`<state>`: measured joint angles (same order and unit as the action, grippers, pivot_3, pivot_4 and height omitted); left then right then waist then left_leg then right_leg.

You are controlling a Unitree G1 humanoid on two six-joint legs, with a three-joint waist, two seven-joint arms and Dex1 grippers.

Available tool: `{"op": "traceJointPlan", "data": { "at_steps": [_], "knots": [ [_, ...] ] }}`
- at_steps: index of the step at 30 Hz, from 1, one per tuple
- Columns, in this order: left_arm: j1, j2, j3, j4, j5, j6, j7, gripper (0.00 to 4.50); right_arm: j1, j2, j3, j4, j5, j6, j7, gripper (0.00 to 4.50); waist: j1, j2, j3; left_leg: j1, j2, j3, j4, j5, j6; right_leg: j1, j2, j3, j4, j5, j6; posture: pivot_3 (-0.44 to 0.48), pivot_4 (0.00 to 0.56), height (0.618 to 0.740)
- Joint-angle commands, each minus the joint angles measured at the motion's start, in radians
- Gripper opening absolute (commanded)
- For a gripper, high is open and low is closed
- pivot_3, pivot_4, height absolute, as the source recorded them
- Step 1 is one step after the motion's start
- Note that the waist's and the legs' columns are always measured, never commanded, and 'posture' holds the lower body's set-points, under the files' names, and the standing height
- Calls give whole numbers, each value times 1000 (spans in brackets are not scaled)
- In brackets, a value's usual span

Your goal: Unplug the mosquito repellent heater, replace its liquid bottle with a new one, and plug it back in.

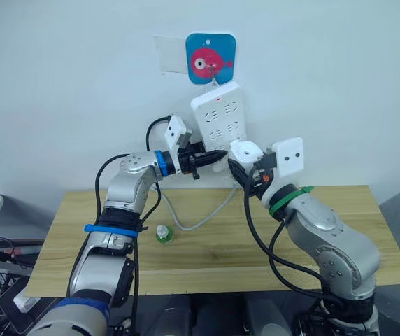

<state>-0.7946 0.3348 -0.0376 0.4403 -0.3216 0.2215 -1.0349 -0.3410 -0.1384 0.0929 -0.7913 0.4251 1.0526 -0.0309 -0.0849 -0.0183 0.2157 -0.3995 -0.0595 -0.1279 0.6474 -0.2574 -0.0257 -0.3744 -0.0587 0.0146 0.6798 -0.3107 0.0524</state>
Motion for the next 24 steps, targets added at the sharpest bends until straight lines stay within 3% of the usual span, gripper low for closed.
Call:
{"op": "traceJointPlan", "data": {
  "at_steps": [1, 13, 20, 23, 24],
  "knots": [
    [-30, 10, 23, 67, 28, -2, 61, 1319, 6, 3, -38, -105, 40, 42, 9, 2922, -4, 0, 0, 0, 0, 0, 0, 0, 0, 0, 0, 1, 0, 0, 1, -249, 237, 740],
    [-57, 8, 25, 124, 33, -34, 50, 1319, 48, -1, -186, -178, 115, 116, 38, 2922, -10, 0, 1, 1, 0, 1, -1, 13, 0, 0, 1, 0, 0, 9, 2, -260, 239, 740],
    [-10, 38, 42, 70, 10, 3, 34, 3578, 68, 32, -381, -119, 226, 82, 71, 2922, -27, 1, 3, 0, 1, 2, -4, 13, 0, -4, 2, 1, 1, 9, 2, -252, 230, 740],
    [40, 70, 50, 5, -3, 44, 33, 4461, 79, 4, -409, -75, 253, 53, 108, 2922, -32, 2, 3, 0, 3, 2, -4, 13, 0, -4, 2, 2, 1, 11, 0, -248, 226, 740],
    [66, 88, 51, -28, -7, 61, 30, 4461, 86, -2, -419, -62, 267, 45, 117, 2922, -35, 3, 3, 0, 3, 3, -4, 13, 0, -4, 2, 2, 1, 11, 0, -241, 223, 740]
  ]
}}
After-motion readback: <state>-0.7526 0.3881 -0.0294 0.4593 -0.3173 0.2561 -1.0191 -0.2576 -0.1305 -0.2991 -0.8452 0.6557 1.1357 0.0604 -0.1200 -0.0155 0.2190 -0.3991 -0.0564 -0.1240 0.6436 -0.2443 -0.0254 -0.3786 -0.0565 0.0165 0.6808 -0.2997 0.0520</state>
